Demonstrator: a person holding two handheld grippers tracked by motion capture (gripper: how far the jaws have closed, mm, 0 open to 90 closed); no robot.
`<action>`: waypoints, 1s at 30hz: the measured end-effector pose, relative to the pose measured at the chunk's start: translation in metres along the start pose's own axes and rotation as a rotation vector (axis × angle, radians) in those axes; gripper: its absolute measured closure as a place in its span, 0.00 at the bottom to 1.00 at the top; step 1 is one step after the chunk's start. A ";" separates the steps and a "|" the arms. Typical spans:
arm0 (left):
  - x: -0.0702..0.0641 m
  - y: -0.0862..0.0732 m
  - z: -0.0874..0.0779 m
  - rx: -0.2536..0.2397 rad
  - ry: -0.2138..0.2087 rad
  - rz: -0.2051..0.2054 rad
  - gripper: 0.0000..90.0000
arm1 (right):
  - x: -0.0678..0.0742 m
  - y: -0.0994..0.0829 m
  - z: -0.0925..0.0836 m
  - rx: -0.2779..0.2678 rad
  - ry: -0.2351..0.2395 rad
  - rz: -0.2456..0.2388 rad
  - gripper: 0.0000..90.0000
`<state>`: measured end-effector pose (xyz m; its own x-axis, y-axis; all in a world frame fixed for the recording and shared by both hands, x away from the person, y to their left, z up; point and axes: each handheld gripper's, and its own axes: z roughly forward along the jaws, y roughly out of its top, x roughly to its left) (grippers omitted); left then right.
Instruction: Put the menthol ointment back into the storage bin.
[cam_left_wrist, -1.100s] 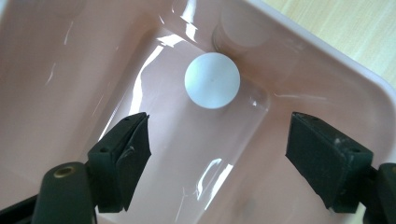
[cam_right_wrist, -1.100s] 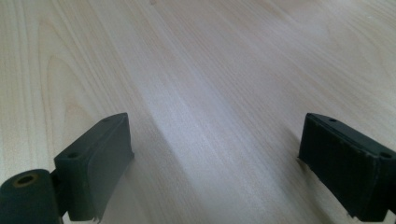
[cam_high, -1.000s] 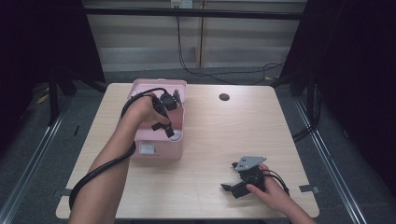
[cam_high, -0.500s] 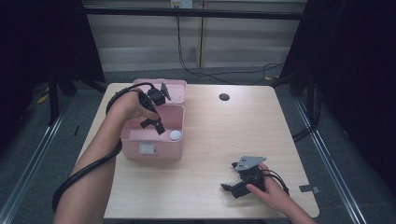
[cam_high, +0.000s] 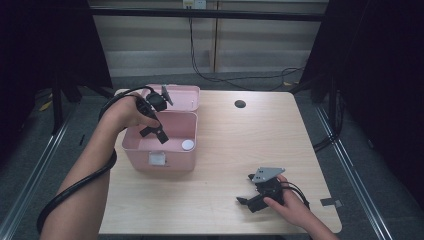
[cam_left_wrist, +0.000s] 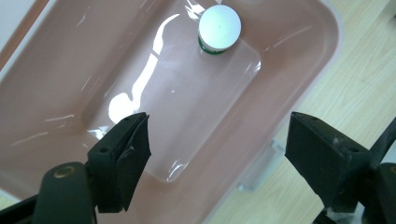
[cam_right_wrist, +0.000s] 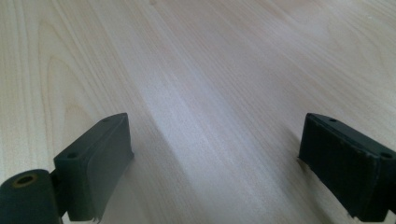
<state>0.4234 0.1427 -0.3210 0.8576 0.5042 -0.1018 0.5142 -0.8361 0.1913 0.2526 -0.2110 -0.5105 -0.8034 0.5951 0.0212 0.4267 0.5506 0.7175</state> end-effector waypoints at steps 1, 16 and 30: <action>0.000 -0.002 -0.001 -0.003 0.001 0.003 0.24 | 0.000 0.000 0.000 0.000 0.000 0.000 0.10; -0.001 -0.034 -0.018 -0.003 0.007 -0.018 0.24 | 0.000 0.000 0.000 0.000 0.000 0.001 0.10; -0.005 -0.071 -0.023 -0.008 0.015 -0.030 0.24 | 0.000 0.000 0.000 -0.002 -0.001 0.001 0.10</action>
<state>0.3825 0.2044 -0.3113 0.8414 0.5323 -0.0934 0.5397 -0.8187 0.1962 0.2526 -0.2109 -0.5106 -0.8028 0.5959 0.0213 0.4266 0.5492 0.7186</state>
